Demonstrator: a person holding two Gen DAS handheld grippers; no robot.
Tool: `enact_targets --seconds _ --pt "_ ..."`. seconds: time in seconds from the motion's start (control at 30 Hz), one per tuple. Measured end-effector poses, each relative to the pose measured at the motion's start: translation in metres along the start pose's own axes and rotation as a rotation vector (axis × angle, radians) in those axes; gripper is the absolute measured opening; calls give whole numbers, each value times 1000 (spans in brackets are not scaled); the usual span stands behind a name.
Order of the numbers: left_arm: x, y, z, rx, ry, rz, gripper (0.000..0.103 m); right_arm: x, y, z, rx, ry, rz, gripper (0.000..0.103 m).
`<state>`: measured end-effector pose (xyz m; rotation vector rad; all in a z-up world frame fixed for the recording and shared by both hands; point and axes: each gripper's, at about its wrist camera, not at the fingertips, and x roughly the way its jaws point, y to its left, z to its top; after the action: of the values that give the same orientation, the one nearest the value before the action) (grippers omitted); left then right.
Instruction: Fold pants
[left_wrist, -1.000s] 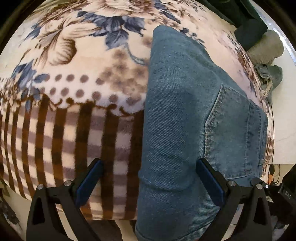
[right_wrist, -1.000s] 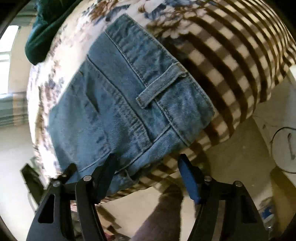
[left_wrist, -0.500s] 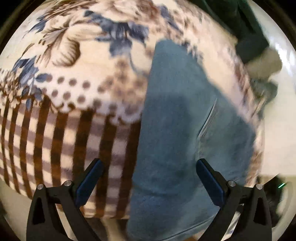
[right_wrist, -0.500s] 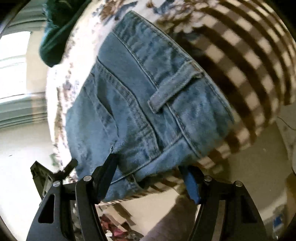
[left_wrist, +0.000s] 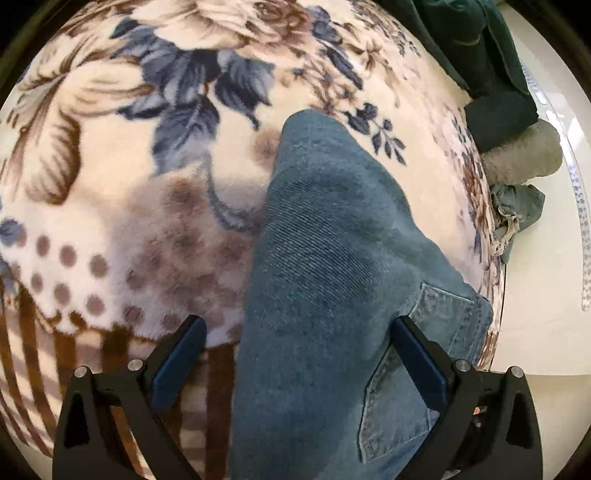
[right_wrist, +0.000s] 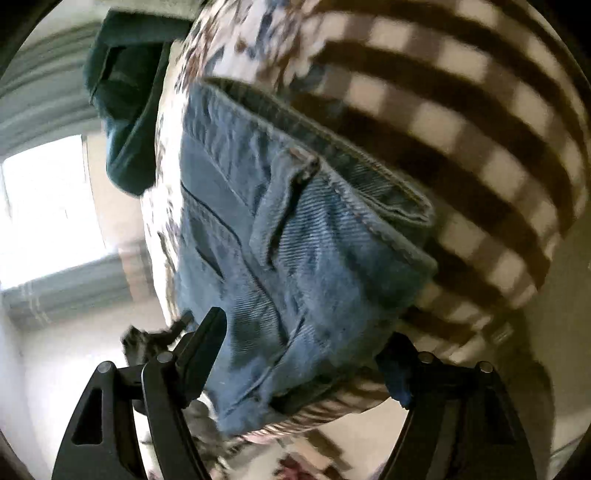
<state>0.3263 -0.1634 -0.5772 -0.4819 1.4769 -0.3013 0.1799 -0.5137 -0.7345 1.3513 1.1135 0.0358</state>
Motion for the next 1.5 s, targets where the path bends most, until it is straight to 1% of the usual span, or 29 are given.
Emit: enact_targets --seconds 0.03,0.1,0.17,0.3,0.37,0.4,0.5,0.57,0.63,0.73,0.77,0.87,0.9,0.93,1.0,1.03,1.07,1.13,1.17,1.2,1.23,1.27,1.3,1.33,1.37,1.4,1.43,1.47,1.5 --pt "1 0 1 -1 2 0 103 5 3 1 -20 7 0 80" --pt "3 2 1 0 7 1 103 17 11 5 -58 13 -6 92" --pt "6 3 2 9 13 -4 103 23 19 10 -61 9 -4 98" --pt "8 8 5 14 16 -30 103 11 30 6 -36 -18 63 98" --pt "9 11 5 19 20 -47 103 0 45 4 -64 -44 114 97" --pt "9 12 5 24 22 -58 103 -3 50 4 -83 -51 119 97" --pt "9 16 6 42 35 -87 103 -4 58 2 -113 -58 69 97" --pt "8 20 6 47 43 -107 103 9 51 4 -105 -41 -12 96" --pt "9 22 8 34 46 -118 103 21 36 6 -84 -25 -23 94" --pt "8 33 7 -5 27 -169 103 26 35 2 -102 -37 9 94" --pt "8 36 7 -21 20 -190 103 28 38 -1 -103 -16 38 94" --pt "6 46 10 -52 26 -236 103 32 45 -3 -58 78 196 94" --pt "6 47 11 -57 33 -240 103 32 52 -5 -89 90 202 94" --pt "5 47 11 -59 37 -240 103 31 58 -6 -139 80 144 94" --pt "5 47 12 -58 44 -243 103 40 51 -5 -153 77 60 92" --pt "5 48 12 -52 47 -242 103 45 44 -4 -131 79 65 91" --pt "5 47 12 -42 51 -239 103 48 39 -4 -95 58 95 93" --pt "7 40 13 -19 57 -224 103 47 43 -5 -73 42 101 93" --pt "8 37 13 1 61 -212 103 46 47 -5 -74 31 109 92" --pt "8 33 13 21 62 -201 103 45 53 -8 -78 9 130 85" --pt "8 30 12 32 60 -197 103 42 57 -9 -83 1 121 79" --pt "4 26 10 53 36 -211 102 43 61 -12 -100 -12 92 62" --pt "-1 22 8 76 7 -240 92 42 63 -15 -113 -26 54 49" --pt "-5 17 5 96 -20 -257 78 39 61 -16 -106 -43 39 48" --pt "-8 13 4 110 -28 -232 67 38 60 -17 -95 -49 37 44" --pt "-10 11 3 121 -30 -214 60 34 60 -19 -85 -61 35 39" --pt "-12 11 4 113 -35 -215 55 29 61 -22 -88 -70 29 38" --pt "-15 15 4 89 -38 -228 44 24 62 -25 -99 -74 23 36" --pt "-16 18 5 71 -36 -247 42 17 63 -26 -109 -75 17 34"
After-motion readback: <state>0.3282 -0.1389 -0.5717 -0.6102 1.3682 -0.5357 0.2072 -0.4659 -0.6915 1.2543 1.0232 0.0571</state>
